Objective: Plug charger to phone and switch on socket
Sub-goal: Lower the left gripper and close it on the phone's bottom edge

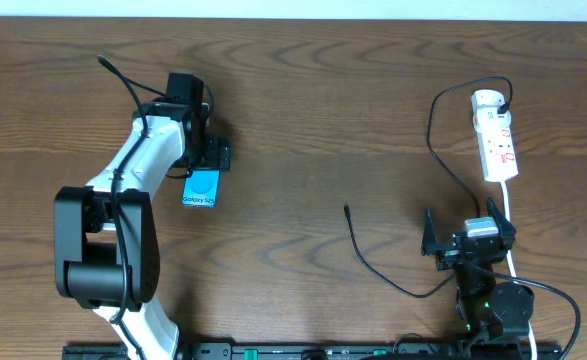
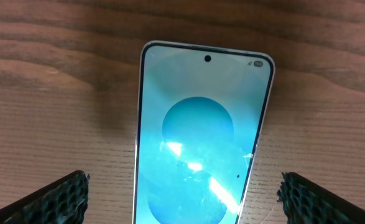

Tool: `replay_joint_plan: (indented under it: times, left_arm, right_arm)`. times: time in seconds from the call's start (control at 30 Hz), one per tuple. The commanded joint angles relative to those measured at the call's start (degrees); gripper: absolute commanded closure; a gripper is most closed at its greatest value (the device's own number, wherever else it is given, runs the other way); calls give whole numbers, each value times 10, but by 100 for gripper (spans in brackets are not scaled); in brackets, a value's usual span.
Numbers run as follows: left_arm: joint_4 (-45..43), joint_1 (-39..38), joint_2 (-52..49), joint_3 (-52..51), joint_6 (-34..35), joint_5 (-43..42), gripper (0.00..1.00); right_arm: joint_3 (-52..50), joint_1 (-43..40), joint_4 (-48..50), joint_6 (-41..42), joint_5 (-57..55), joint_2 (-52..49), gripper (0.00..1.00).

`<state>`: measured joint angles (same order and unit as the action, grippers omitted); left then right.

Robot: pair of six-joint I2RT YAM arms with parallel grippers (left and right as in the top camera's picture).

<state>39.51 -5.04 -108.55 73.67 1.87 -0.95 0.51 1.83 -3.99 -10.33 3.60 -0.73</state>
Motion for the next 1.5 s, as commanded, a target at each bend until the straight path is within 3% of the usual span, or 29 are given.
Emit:
replay_joint_plan:
  times: [0.0,1.1,1.47]
  left_arm:
    - [0,-1,-8,-14,1,-1,2]
    - [-52,-2,-9,-52,3,-21,2]
    - [-66,-2,-54,-52,3,-29,2]
  right_arm:
    - [-2,-2,-1,9,-2,3,1]
    - [-2,-2,-1,9,-2,3,1]
    - [-2,-2,-1,9,-2,3,1]
